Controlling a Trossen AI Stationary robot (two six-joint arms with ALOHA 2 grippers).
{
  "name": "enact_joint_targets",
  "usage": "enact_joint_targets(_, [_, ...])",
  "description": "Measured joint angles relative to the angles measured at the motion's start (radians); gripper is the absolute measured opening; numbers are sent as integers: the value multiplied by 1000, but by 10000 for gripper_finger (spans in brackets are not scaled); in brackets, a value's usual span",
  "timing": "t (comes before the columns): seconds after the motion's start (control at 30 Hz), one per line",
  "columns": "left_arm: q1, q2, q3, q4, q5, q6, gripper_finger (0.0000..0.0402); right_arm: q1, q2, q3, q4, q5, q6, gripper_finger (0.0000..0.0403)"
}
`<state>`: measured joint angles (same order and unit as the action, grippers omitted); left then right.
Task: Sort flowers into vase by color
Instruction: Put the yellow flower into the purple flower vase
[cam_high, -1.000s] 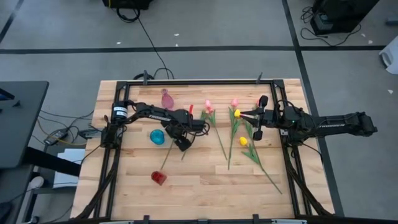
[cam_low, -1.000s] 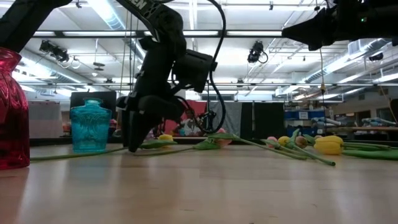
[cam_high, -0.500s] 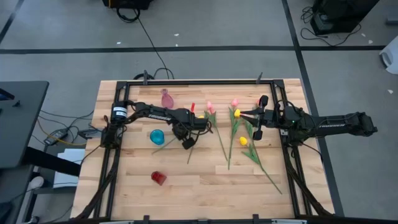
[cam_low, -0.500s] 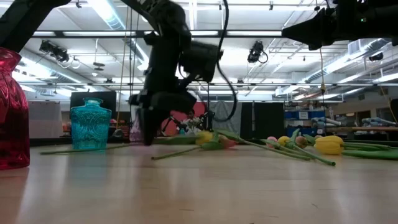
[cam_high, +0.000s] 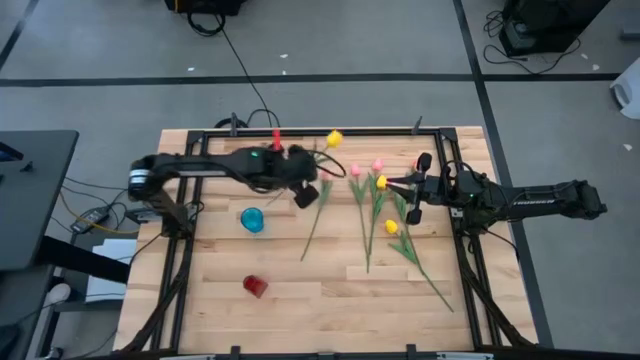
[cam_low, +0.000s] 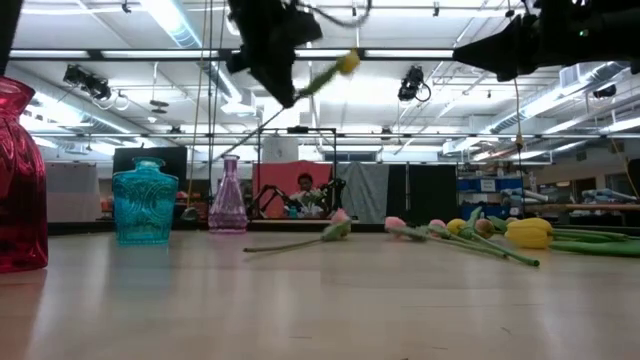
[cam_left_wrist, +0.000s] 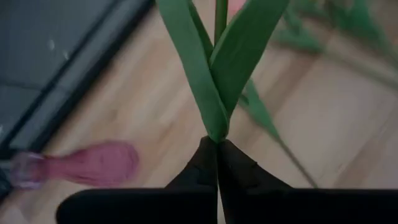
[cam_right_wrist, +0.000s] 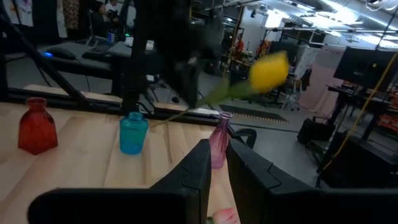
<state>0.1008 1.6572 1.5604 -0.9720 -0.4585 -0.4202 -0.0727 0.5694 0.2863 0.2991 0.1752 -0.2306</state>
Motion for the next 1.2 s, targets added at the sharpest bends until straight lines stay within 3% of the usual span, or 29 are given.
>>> enact_joint_targets(0.37, [105, -276, -244, 384, -93, 250, 1, -2, 0, 0, 6, -23, -5, 66])
enact_joint_targets(0.5, [171, -365, -333, 532, -71, 317, 1, -3, 1, 0, 7, -22, -8, 66])
enact_joint_targets(0.63, [228, -432, -368, 581, -41, 352, 1, -6, 4, 0, 9, -16, -9, 65])
enact_joint_targets(1.03, [358, -436, -377, 625, 25, 394, 1, -28, 33, 0, 24, -20, -9, 65])
enact_joint_targets(1.2, [387, -432, -434, 679, 30, 415, 1, -28, 33, 0, 24, -20, -9, 65])
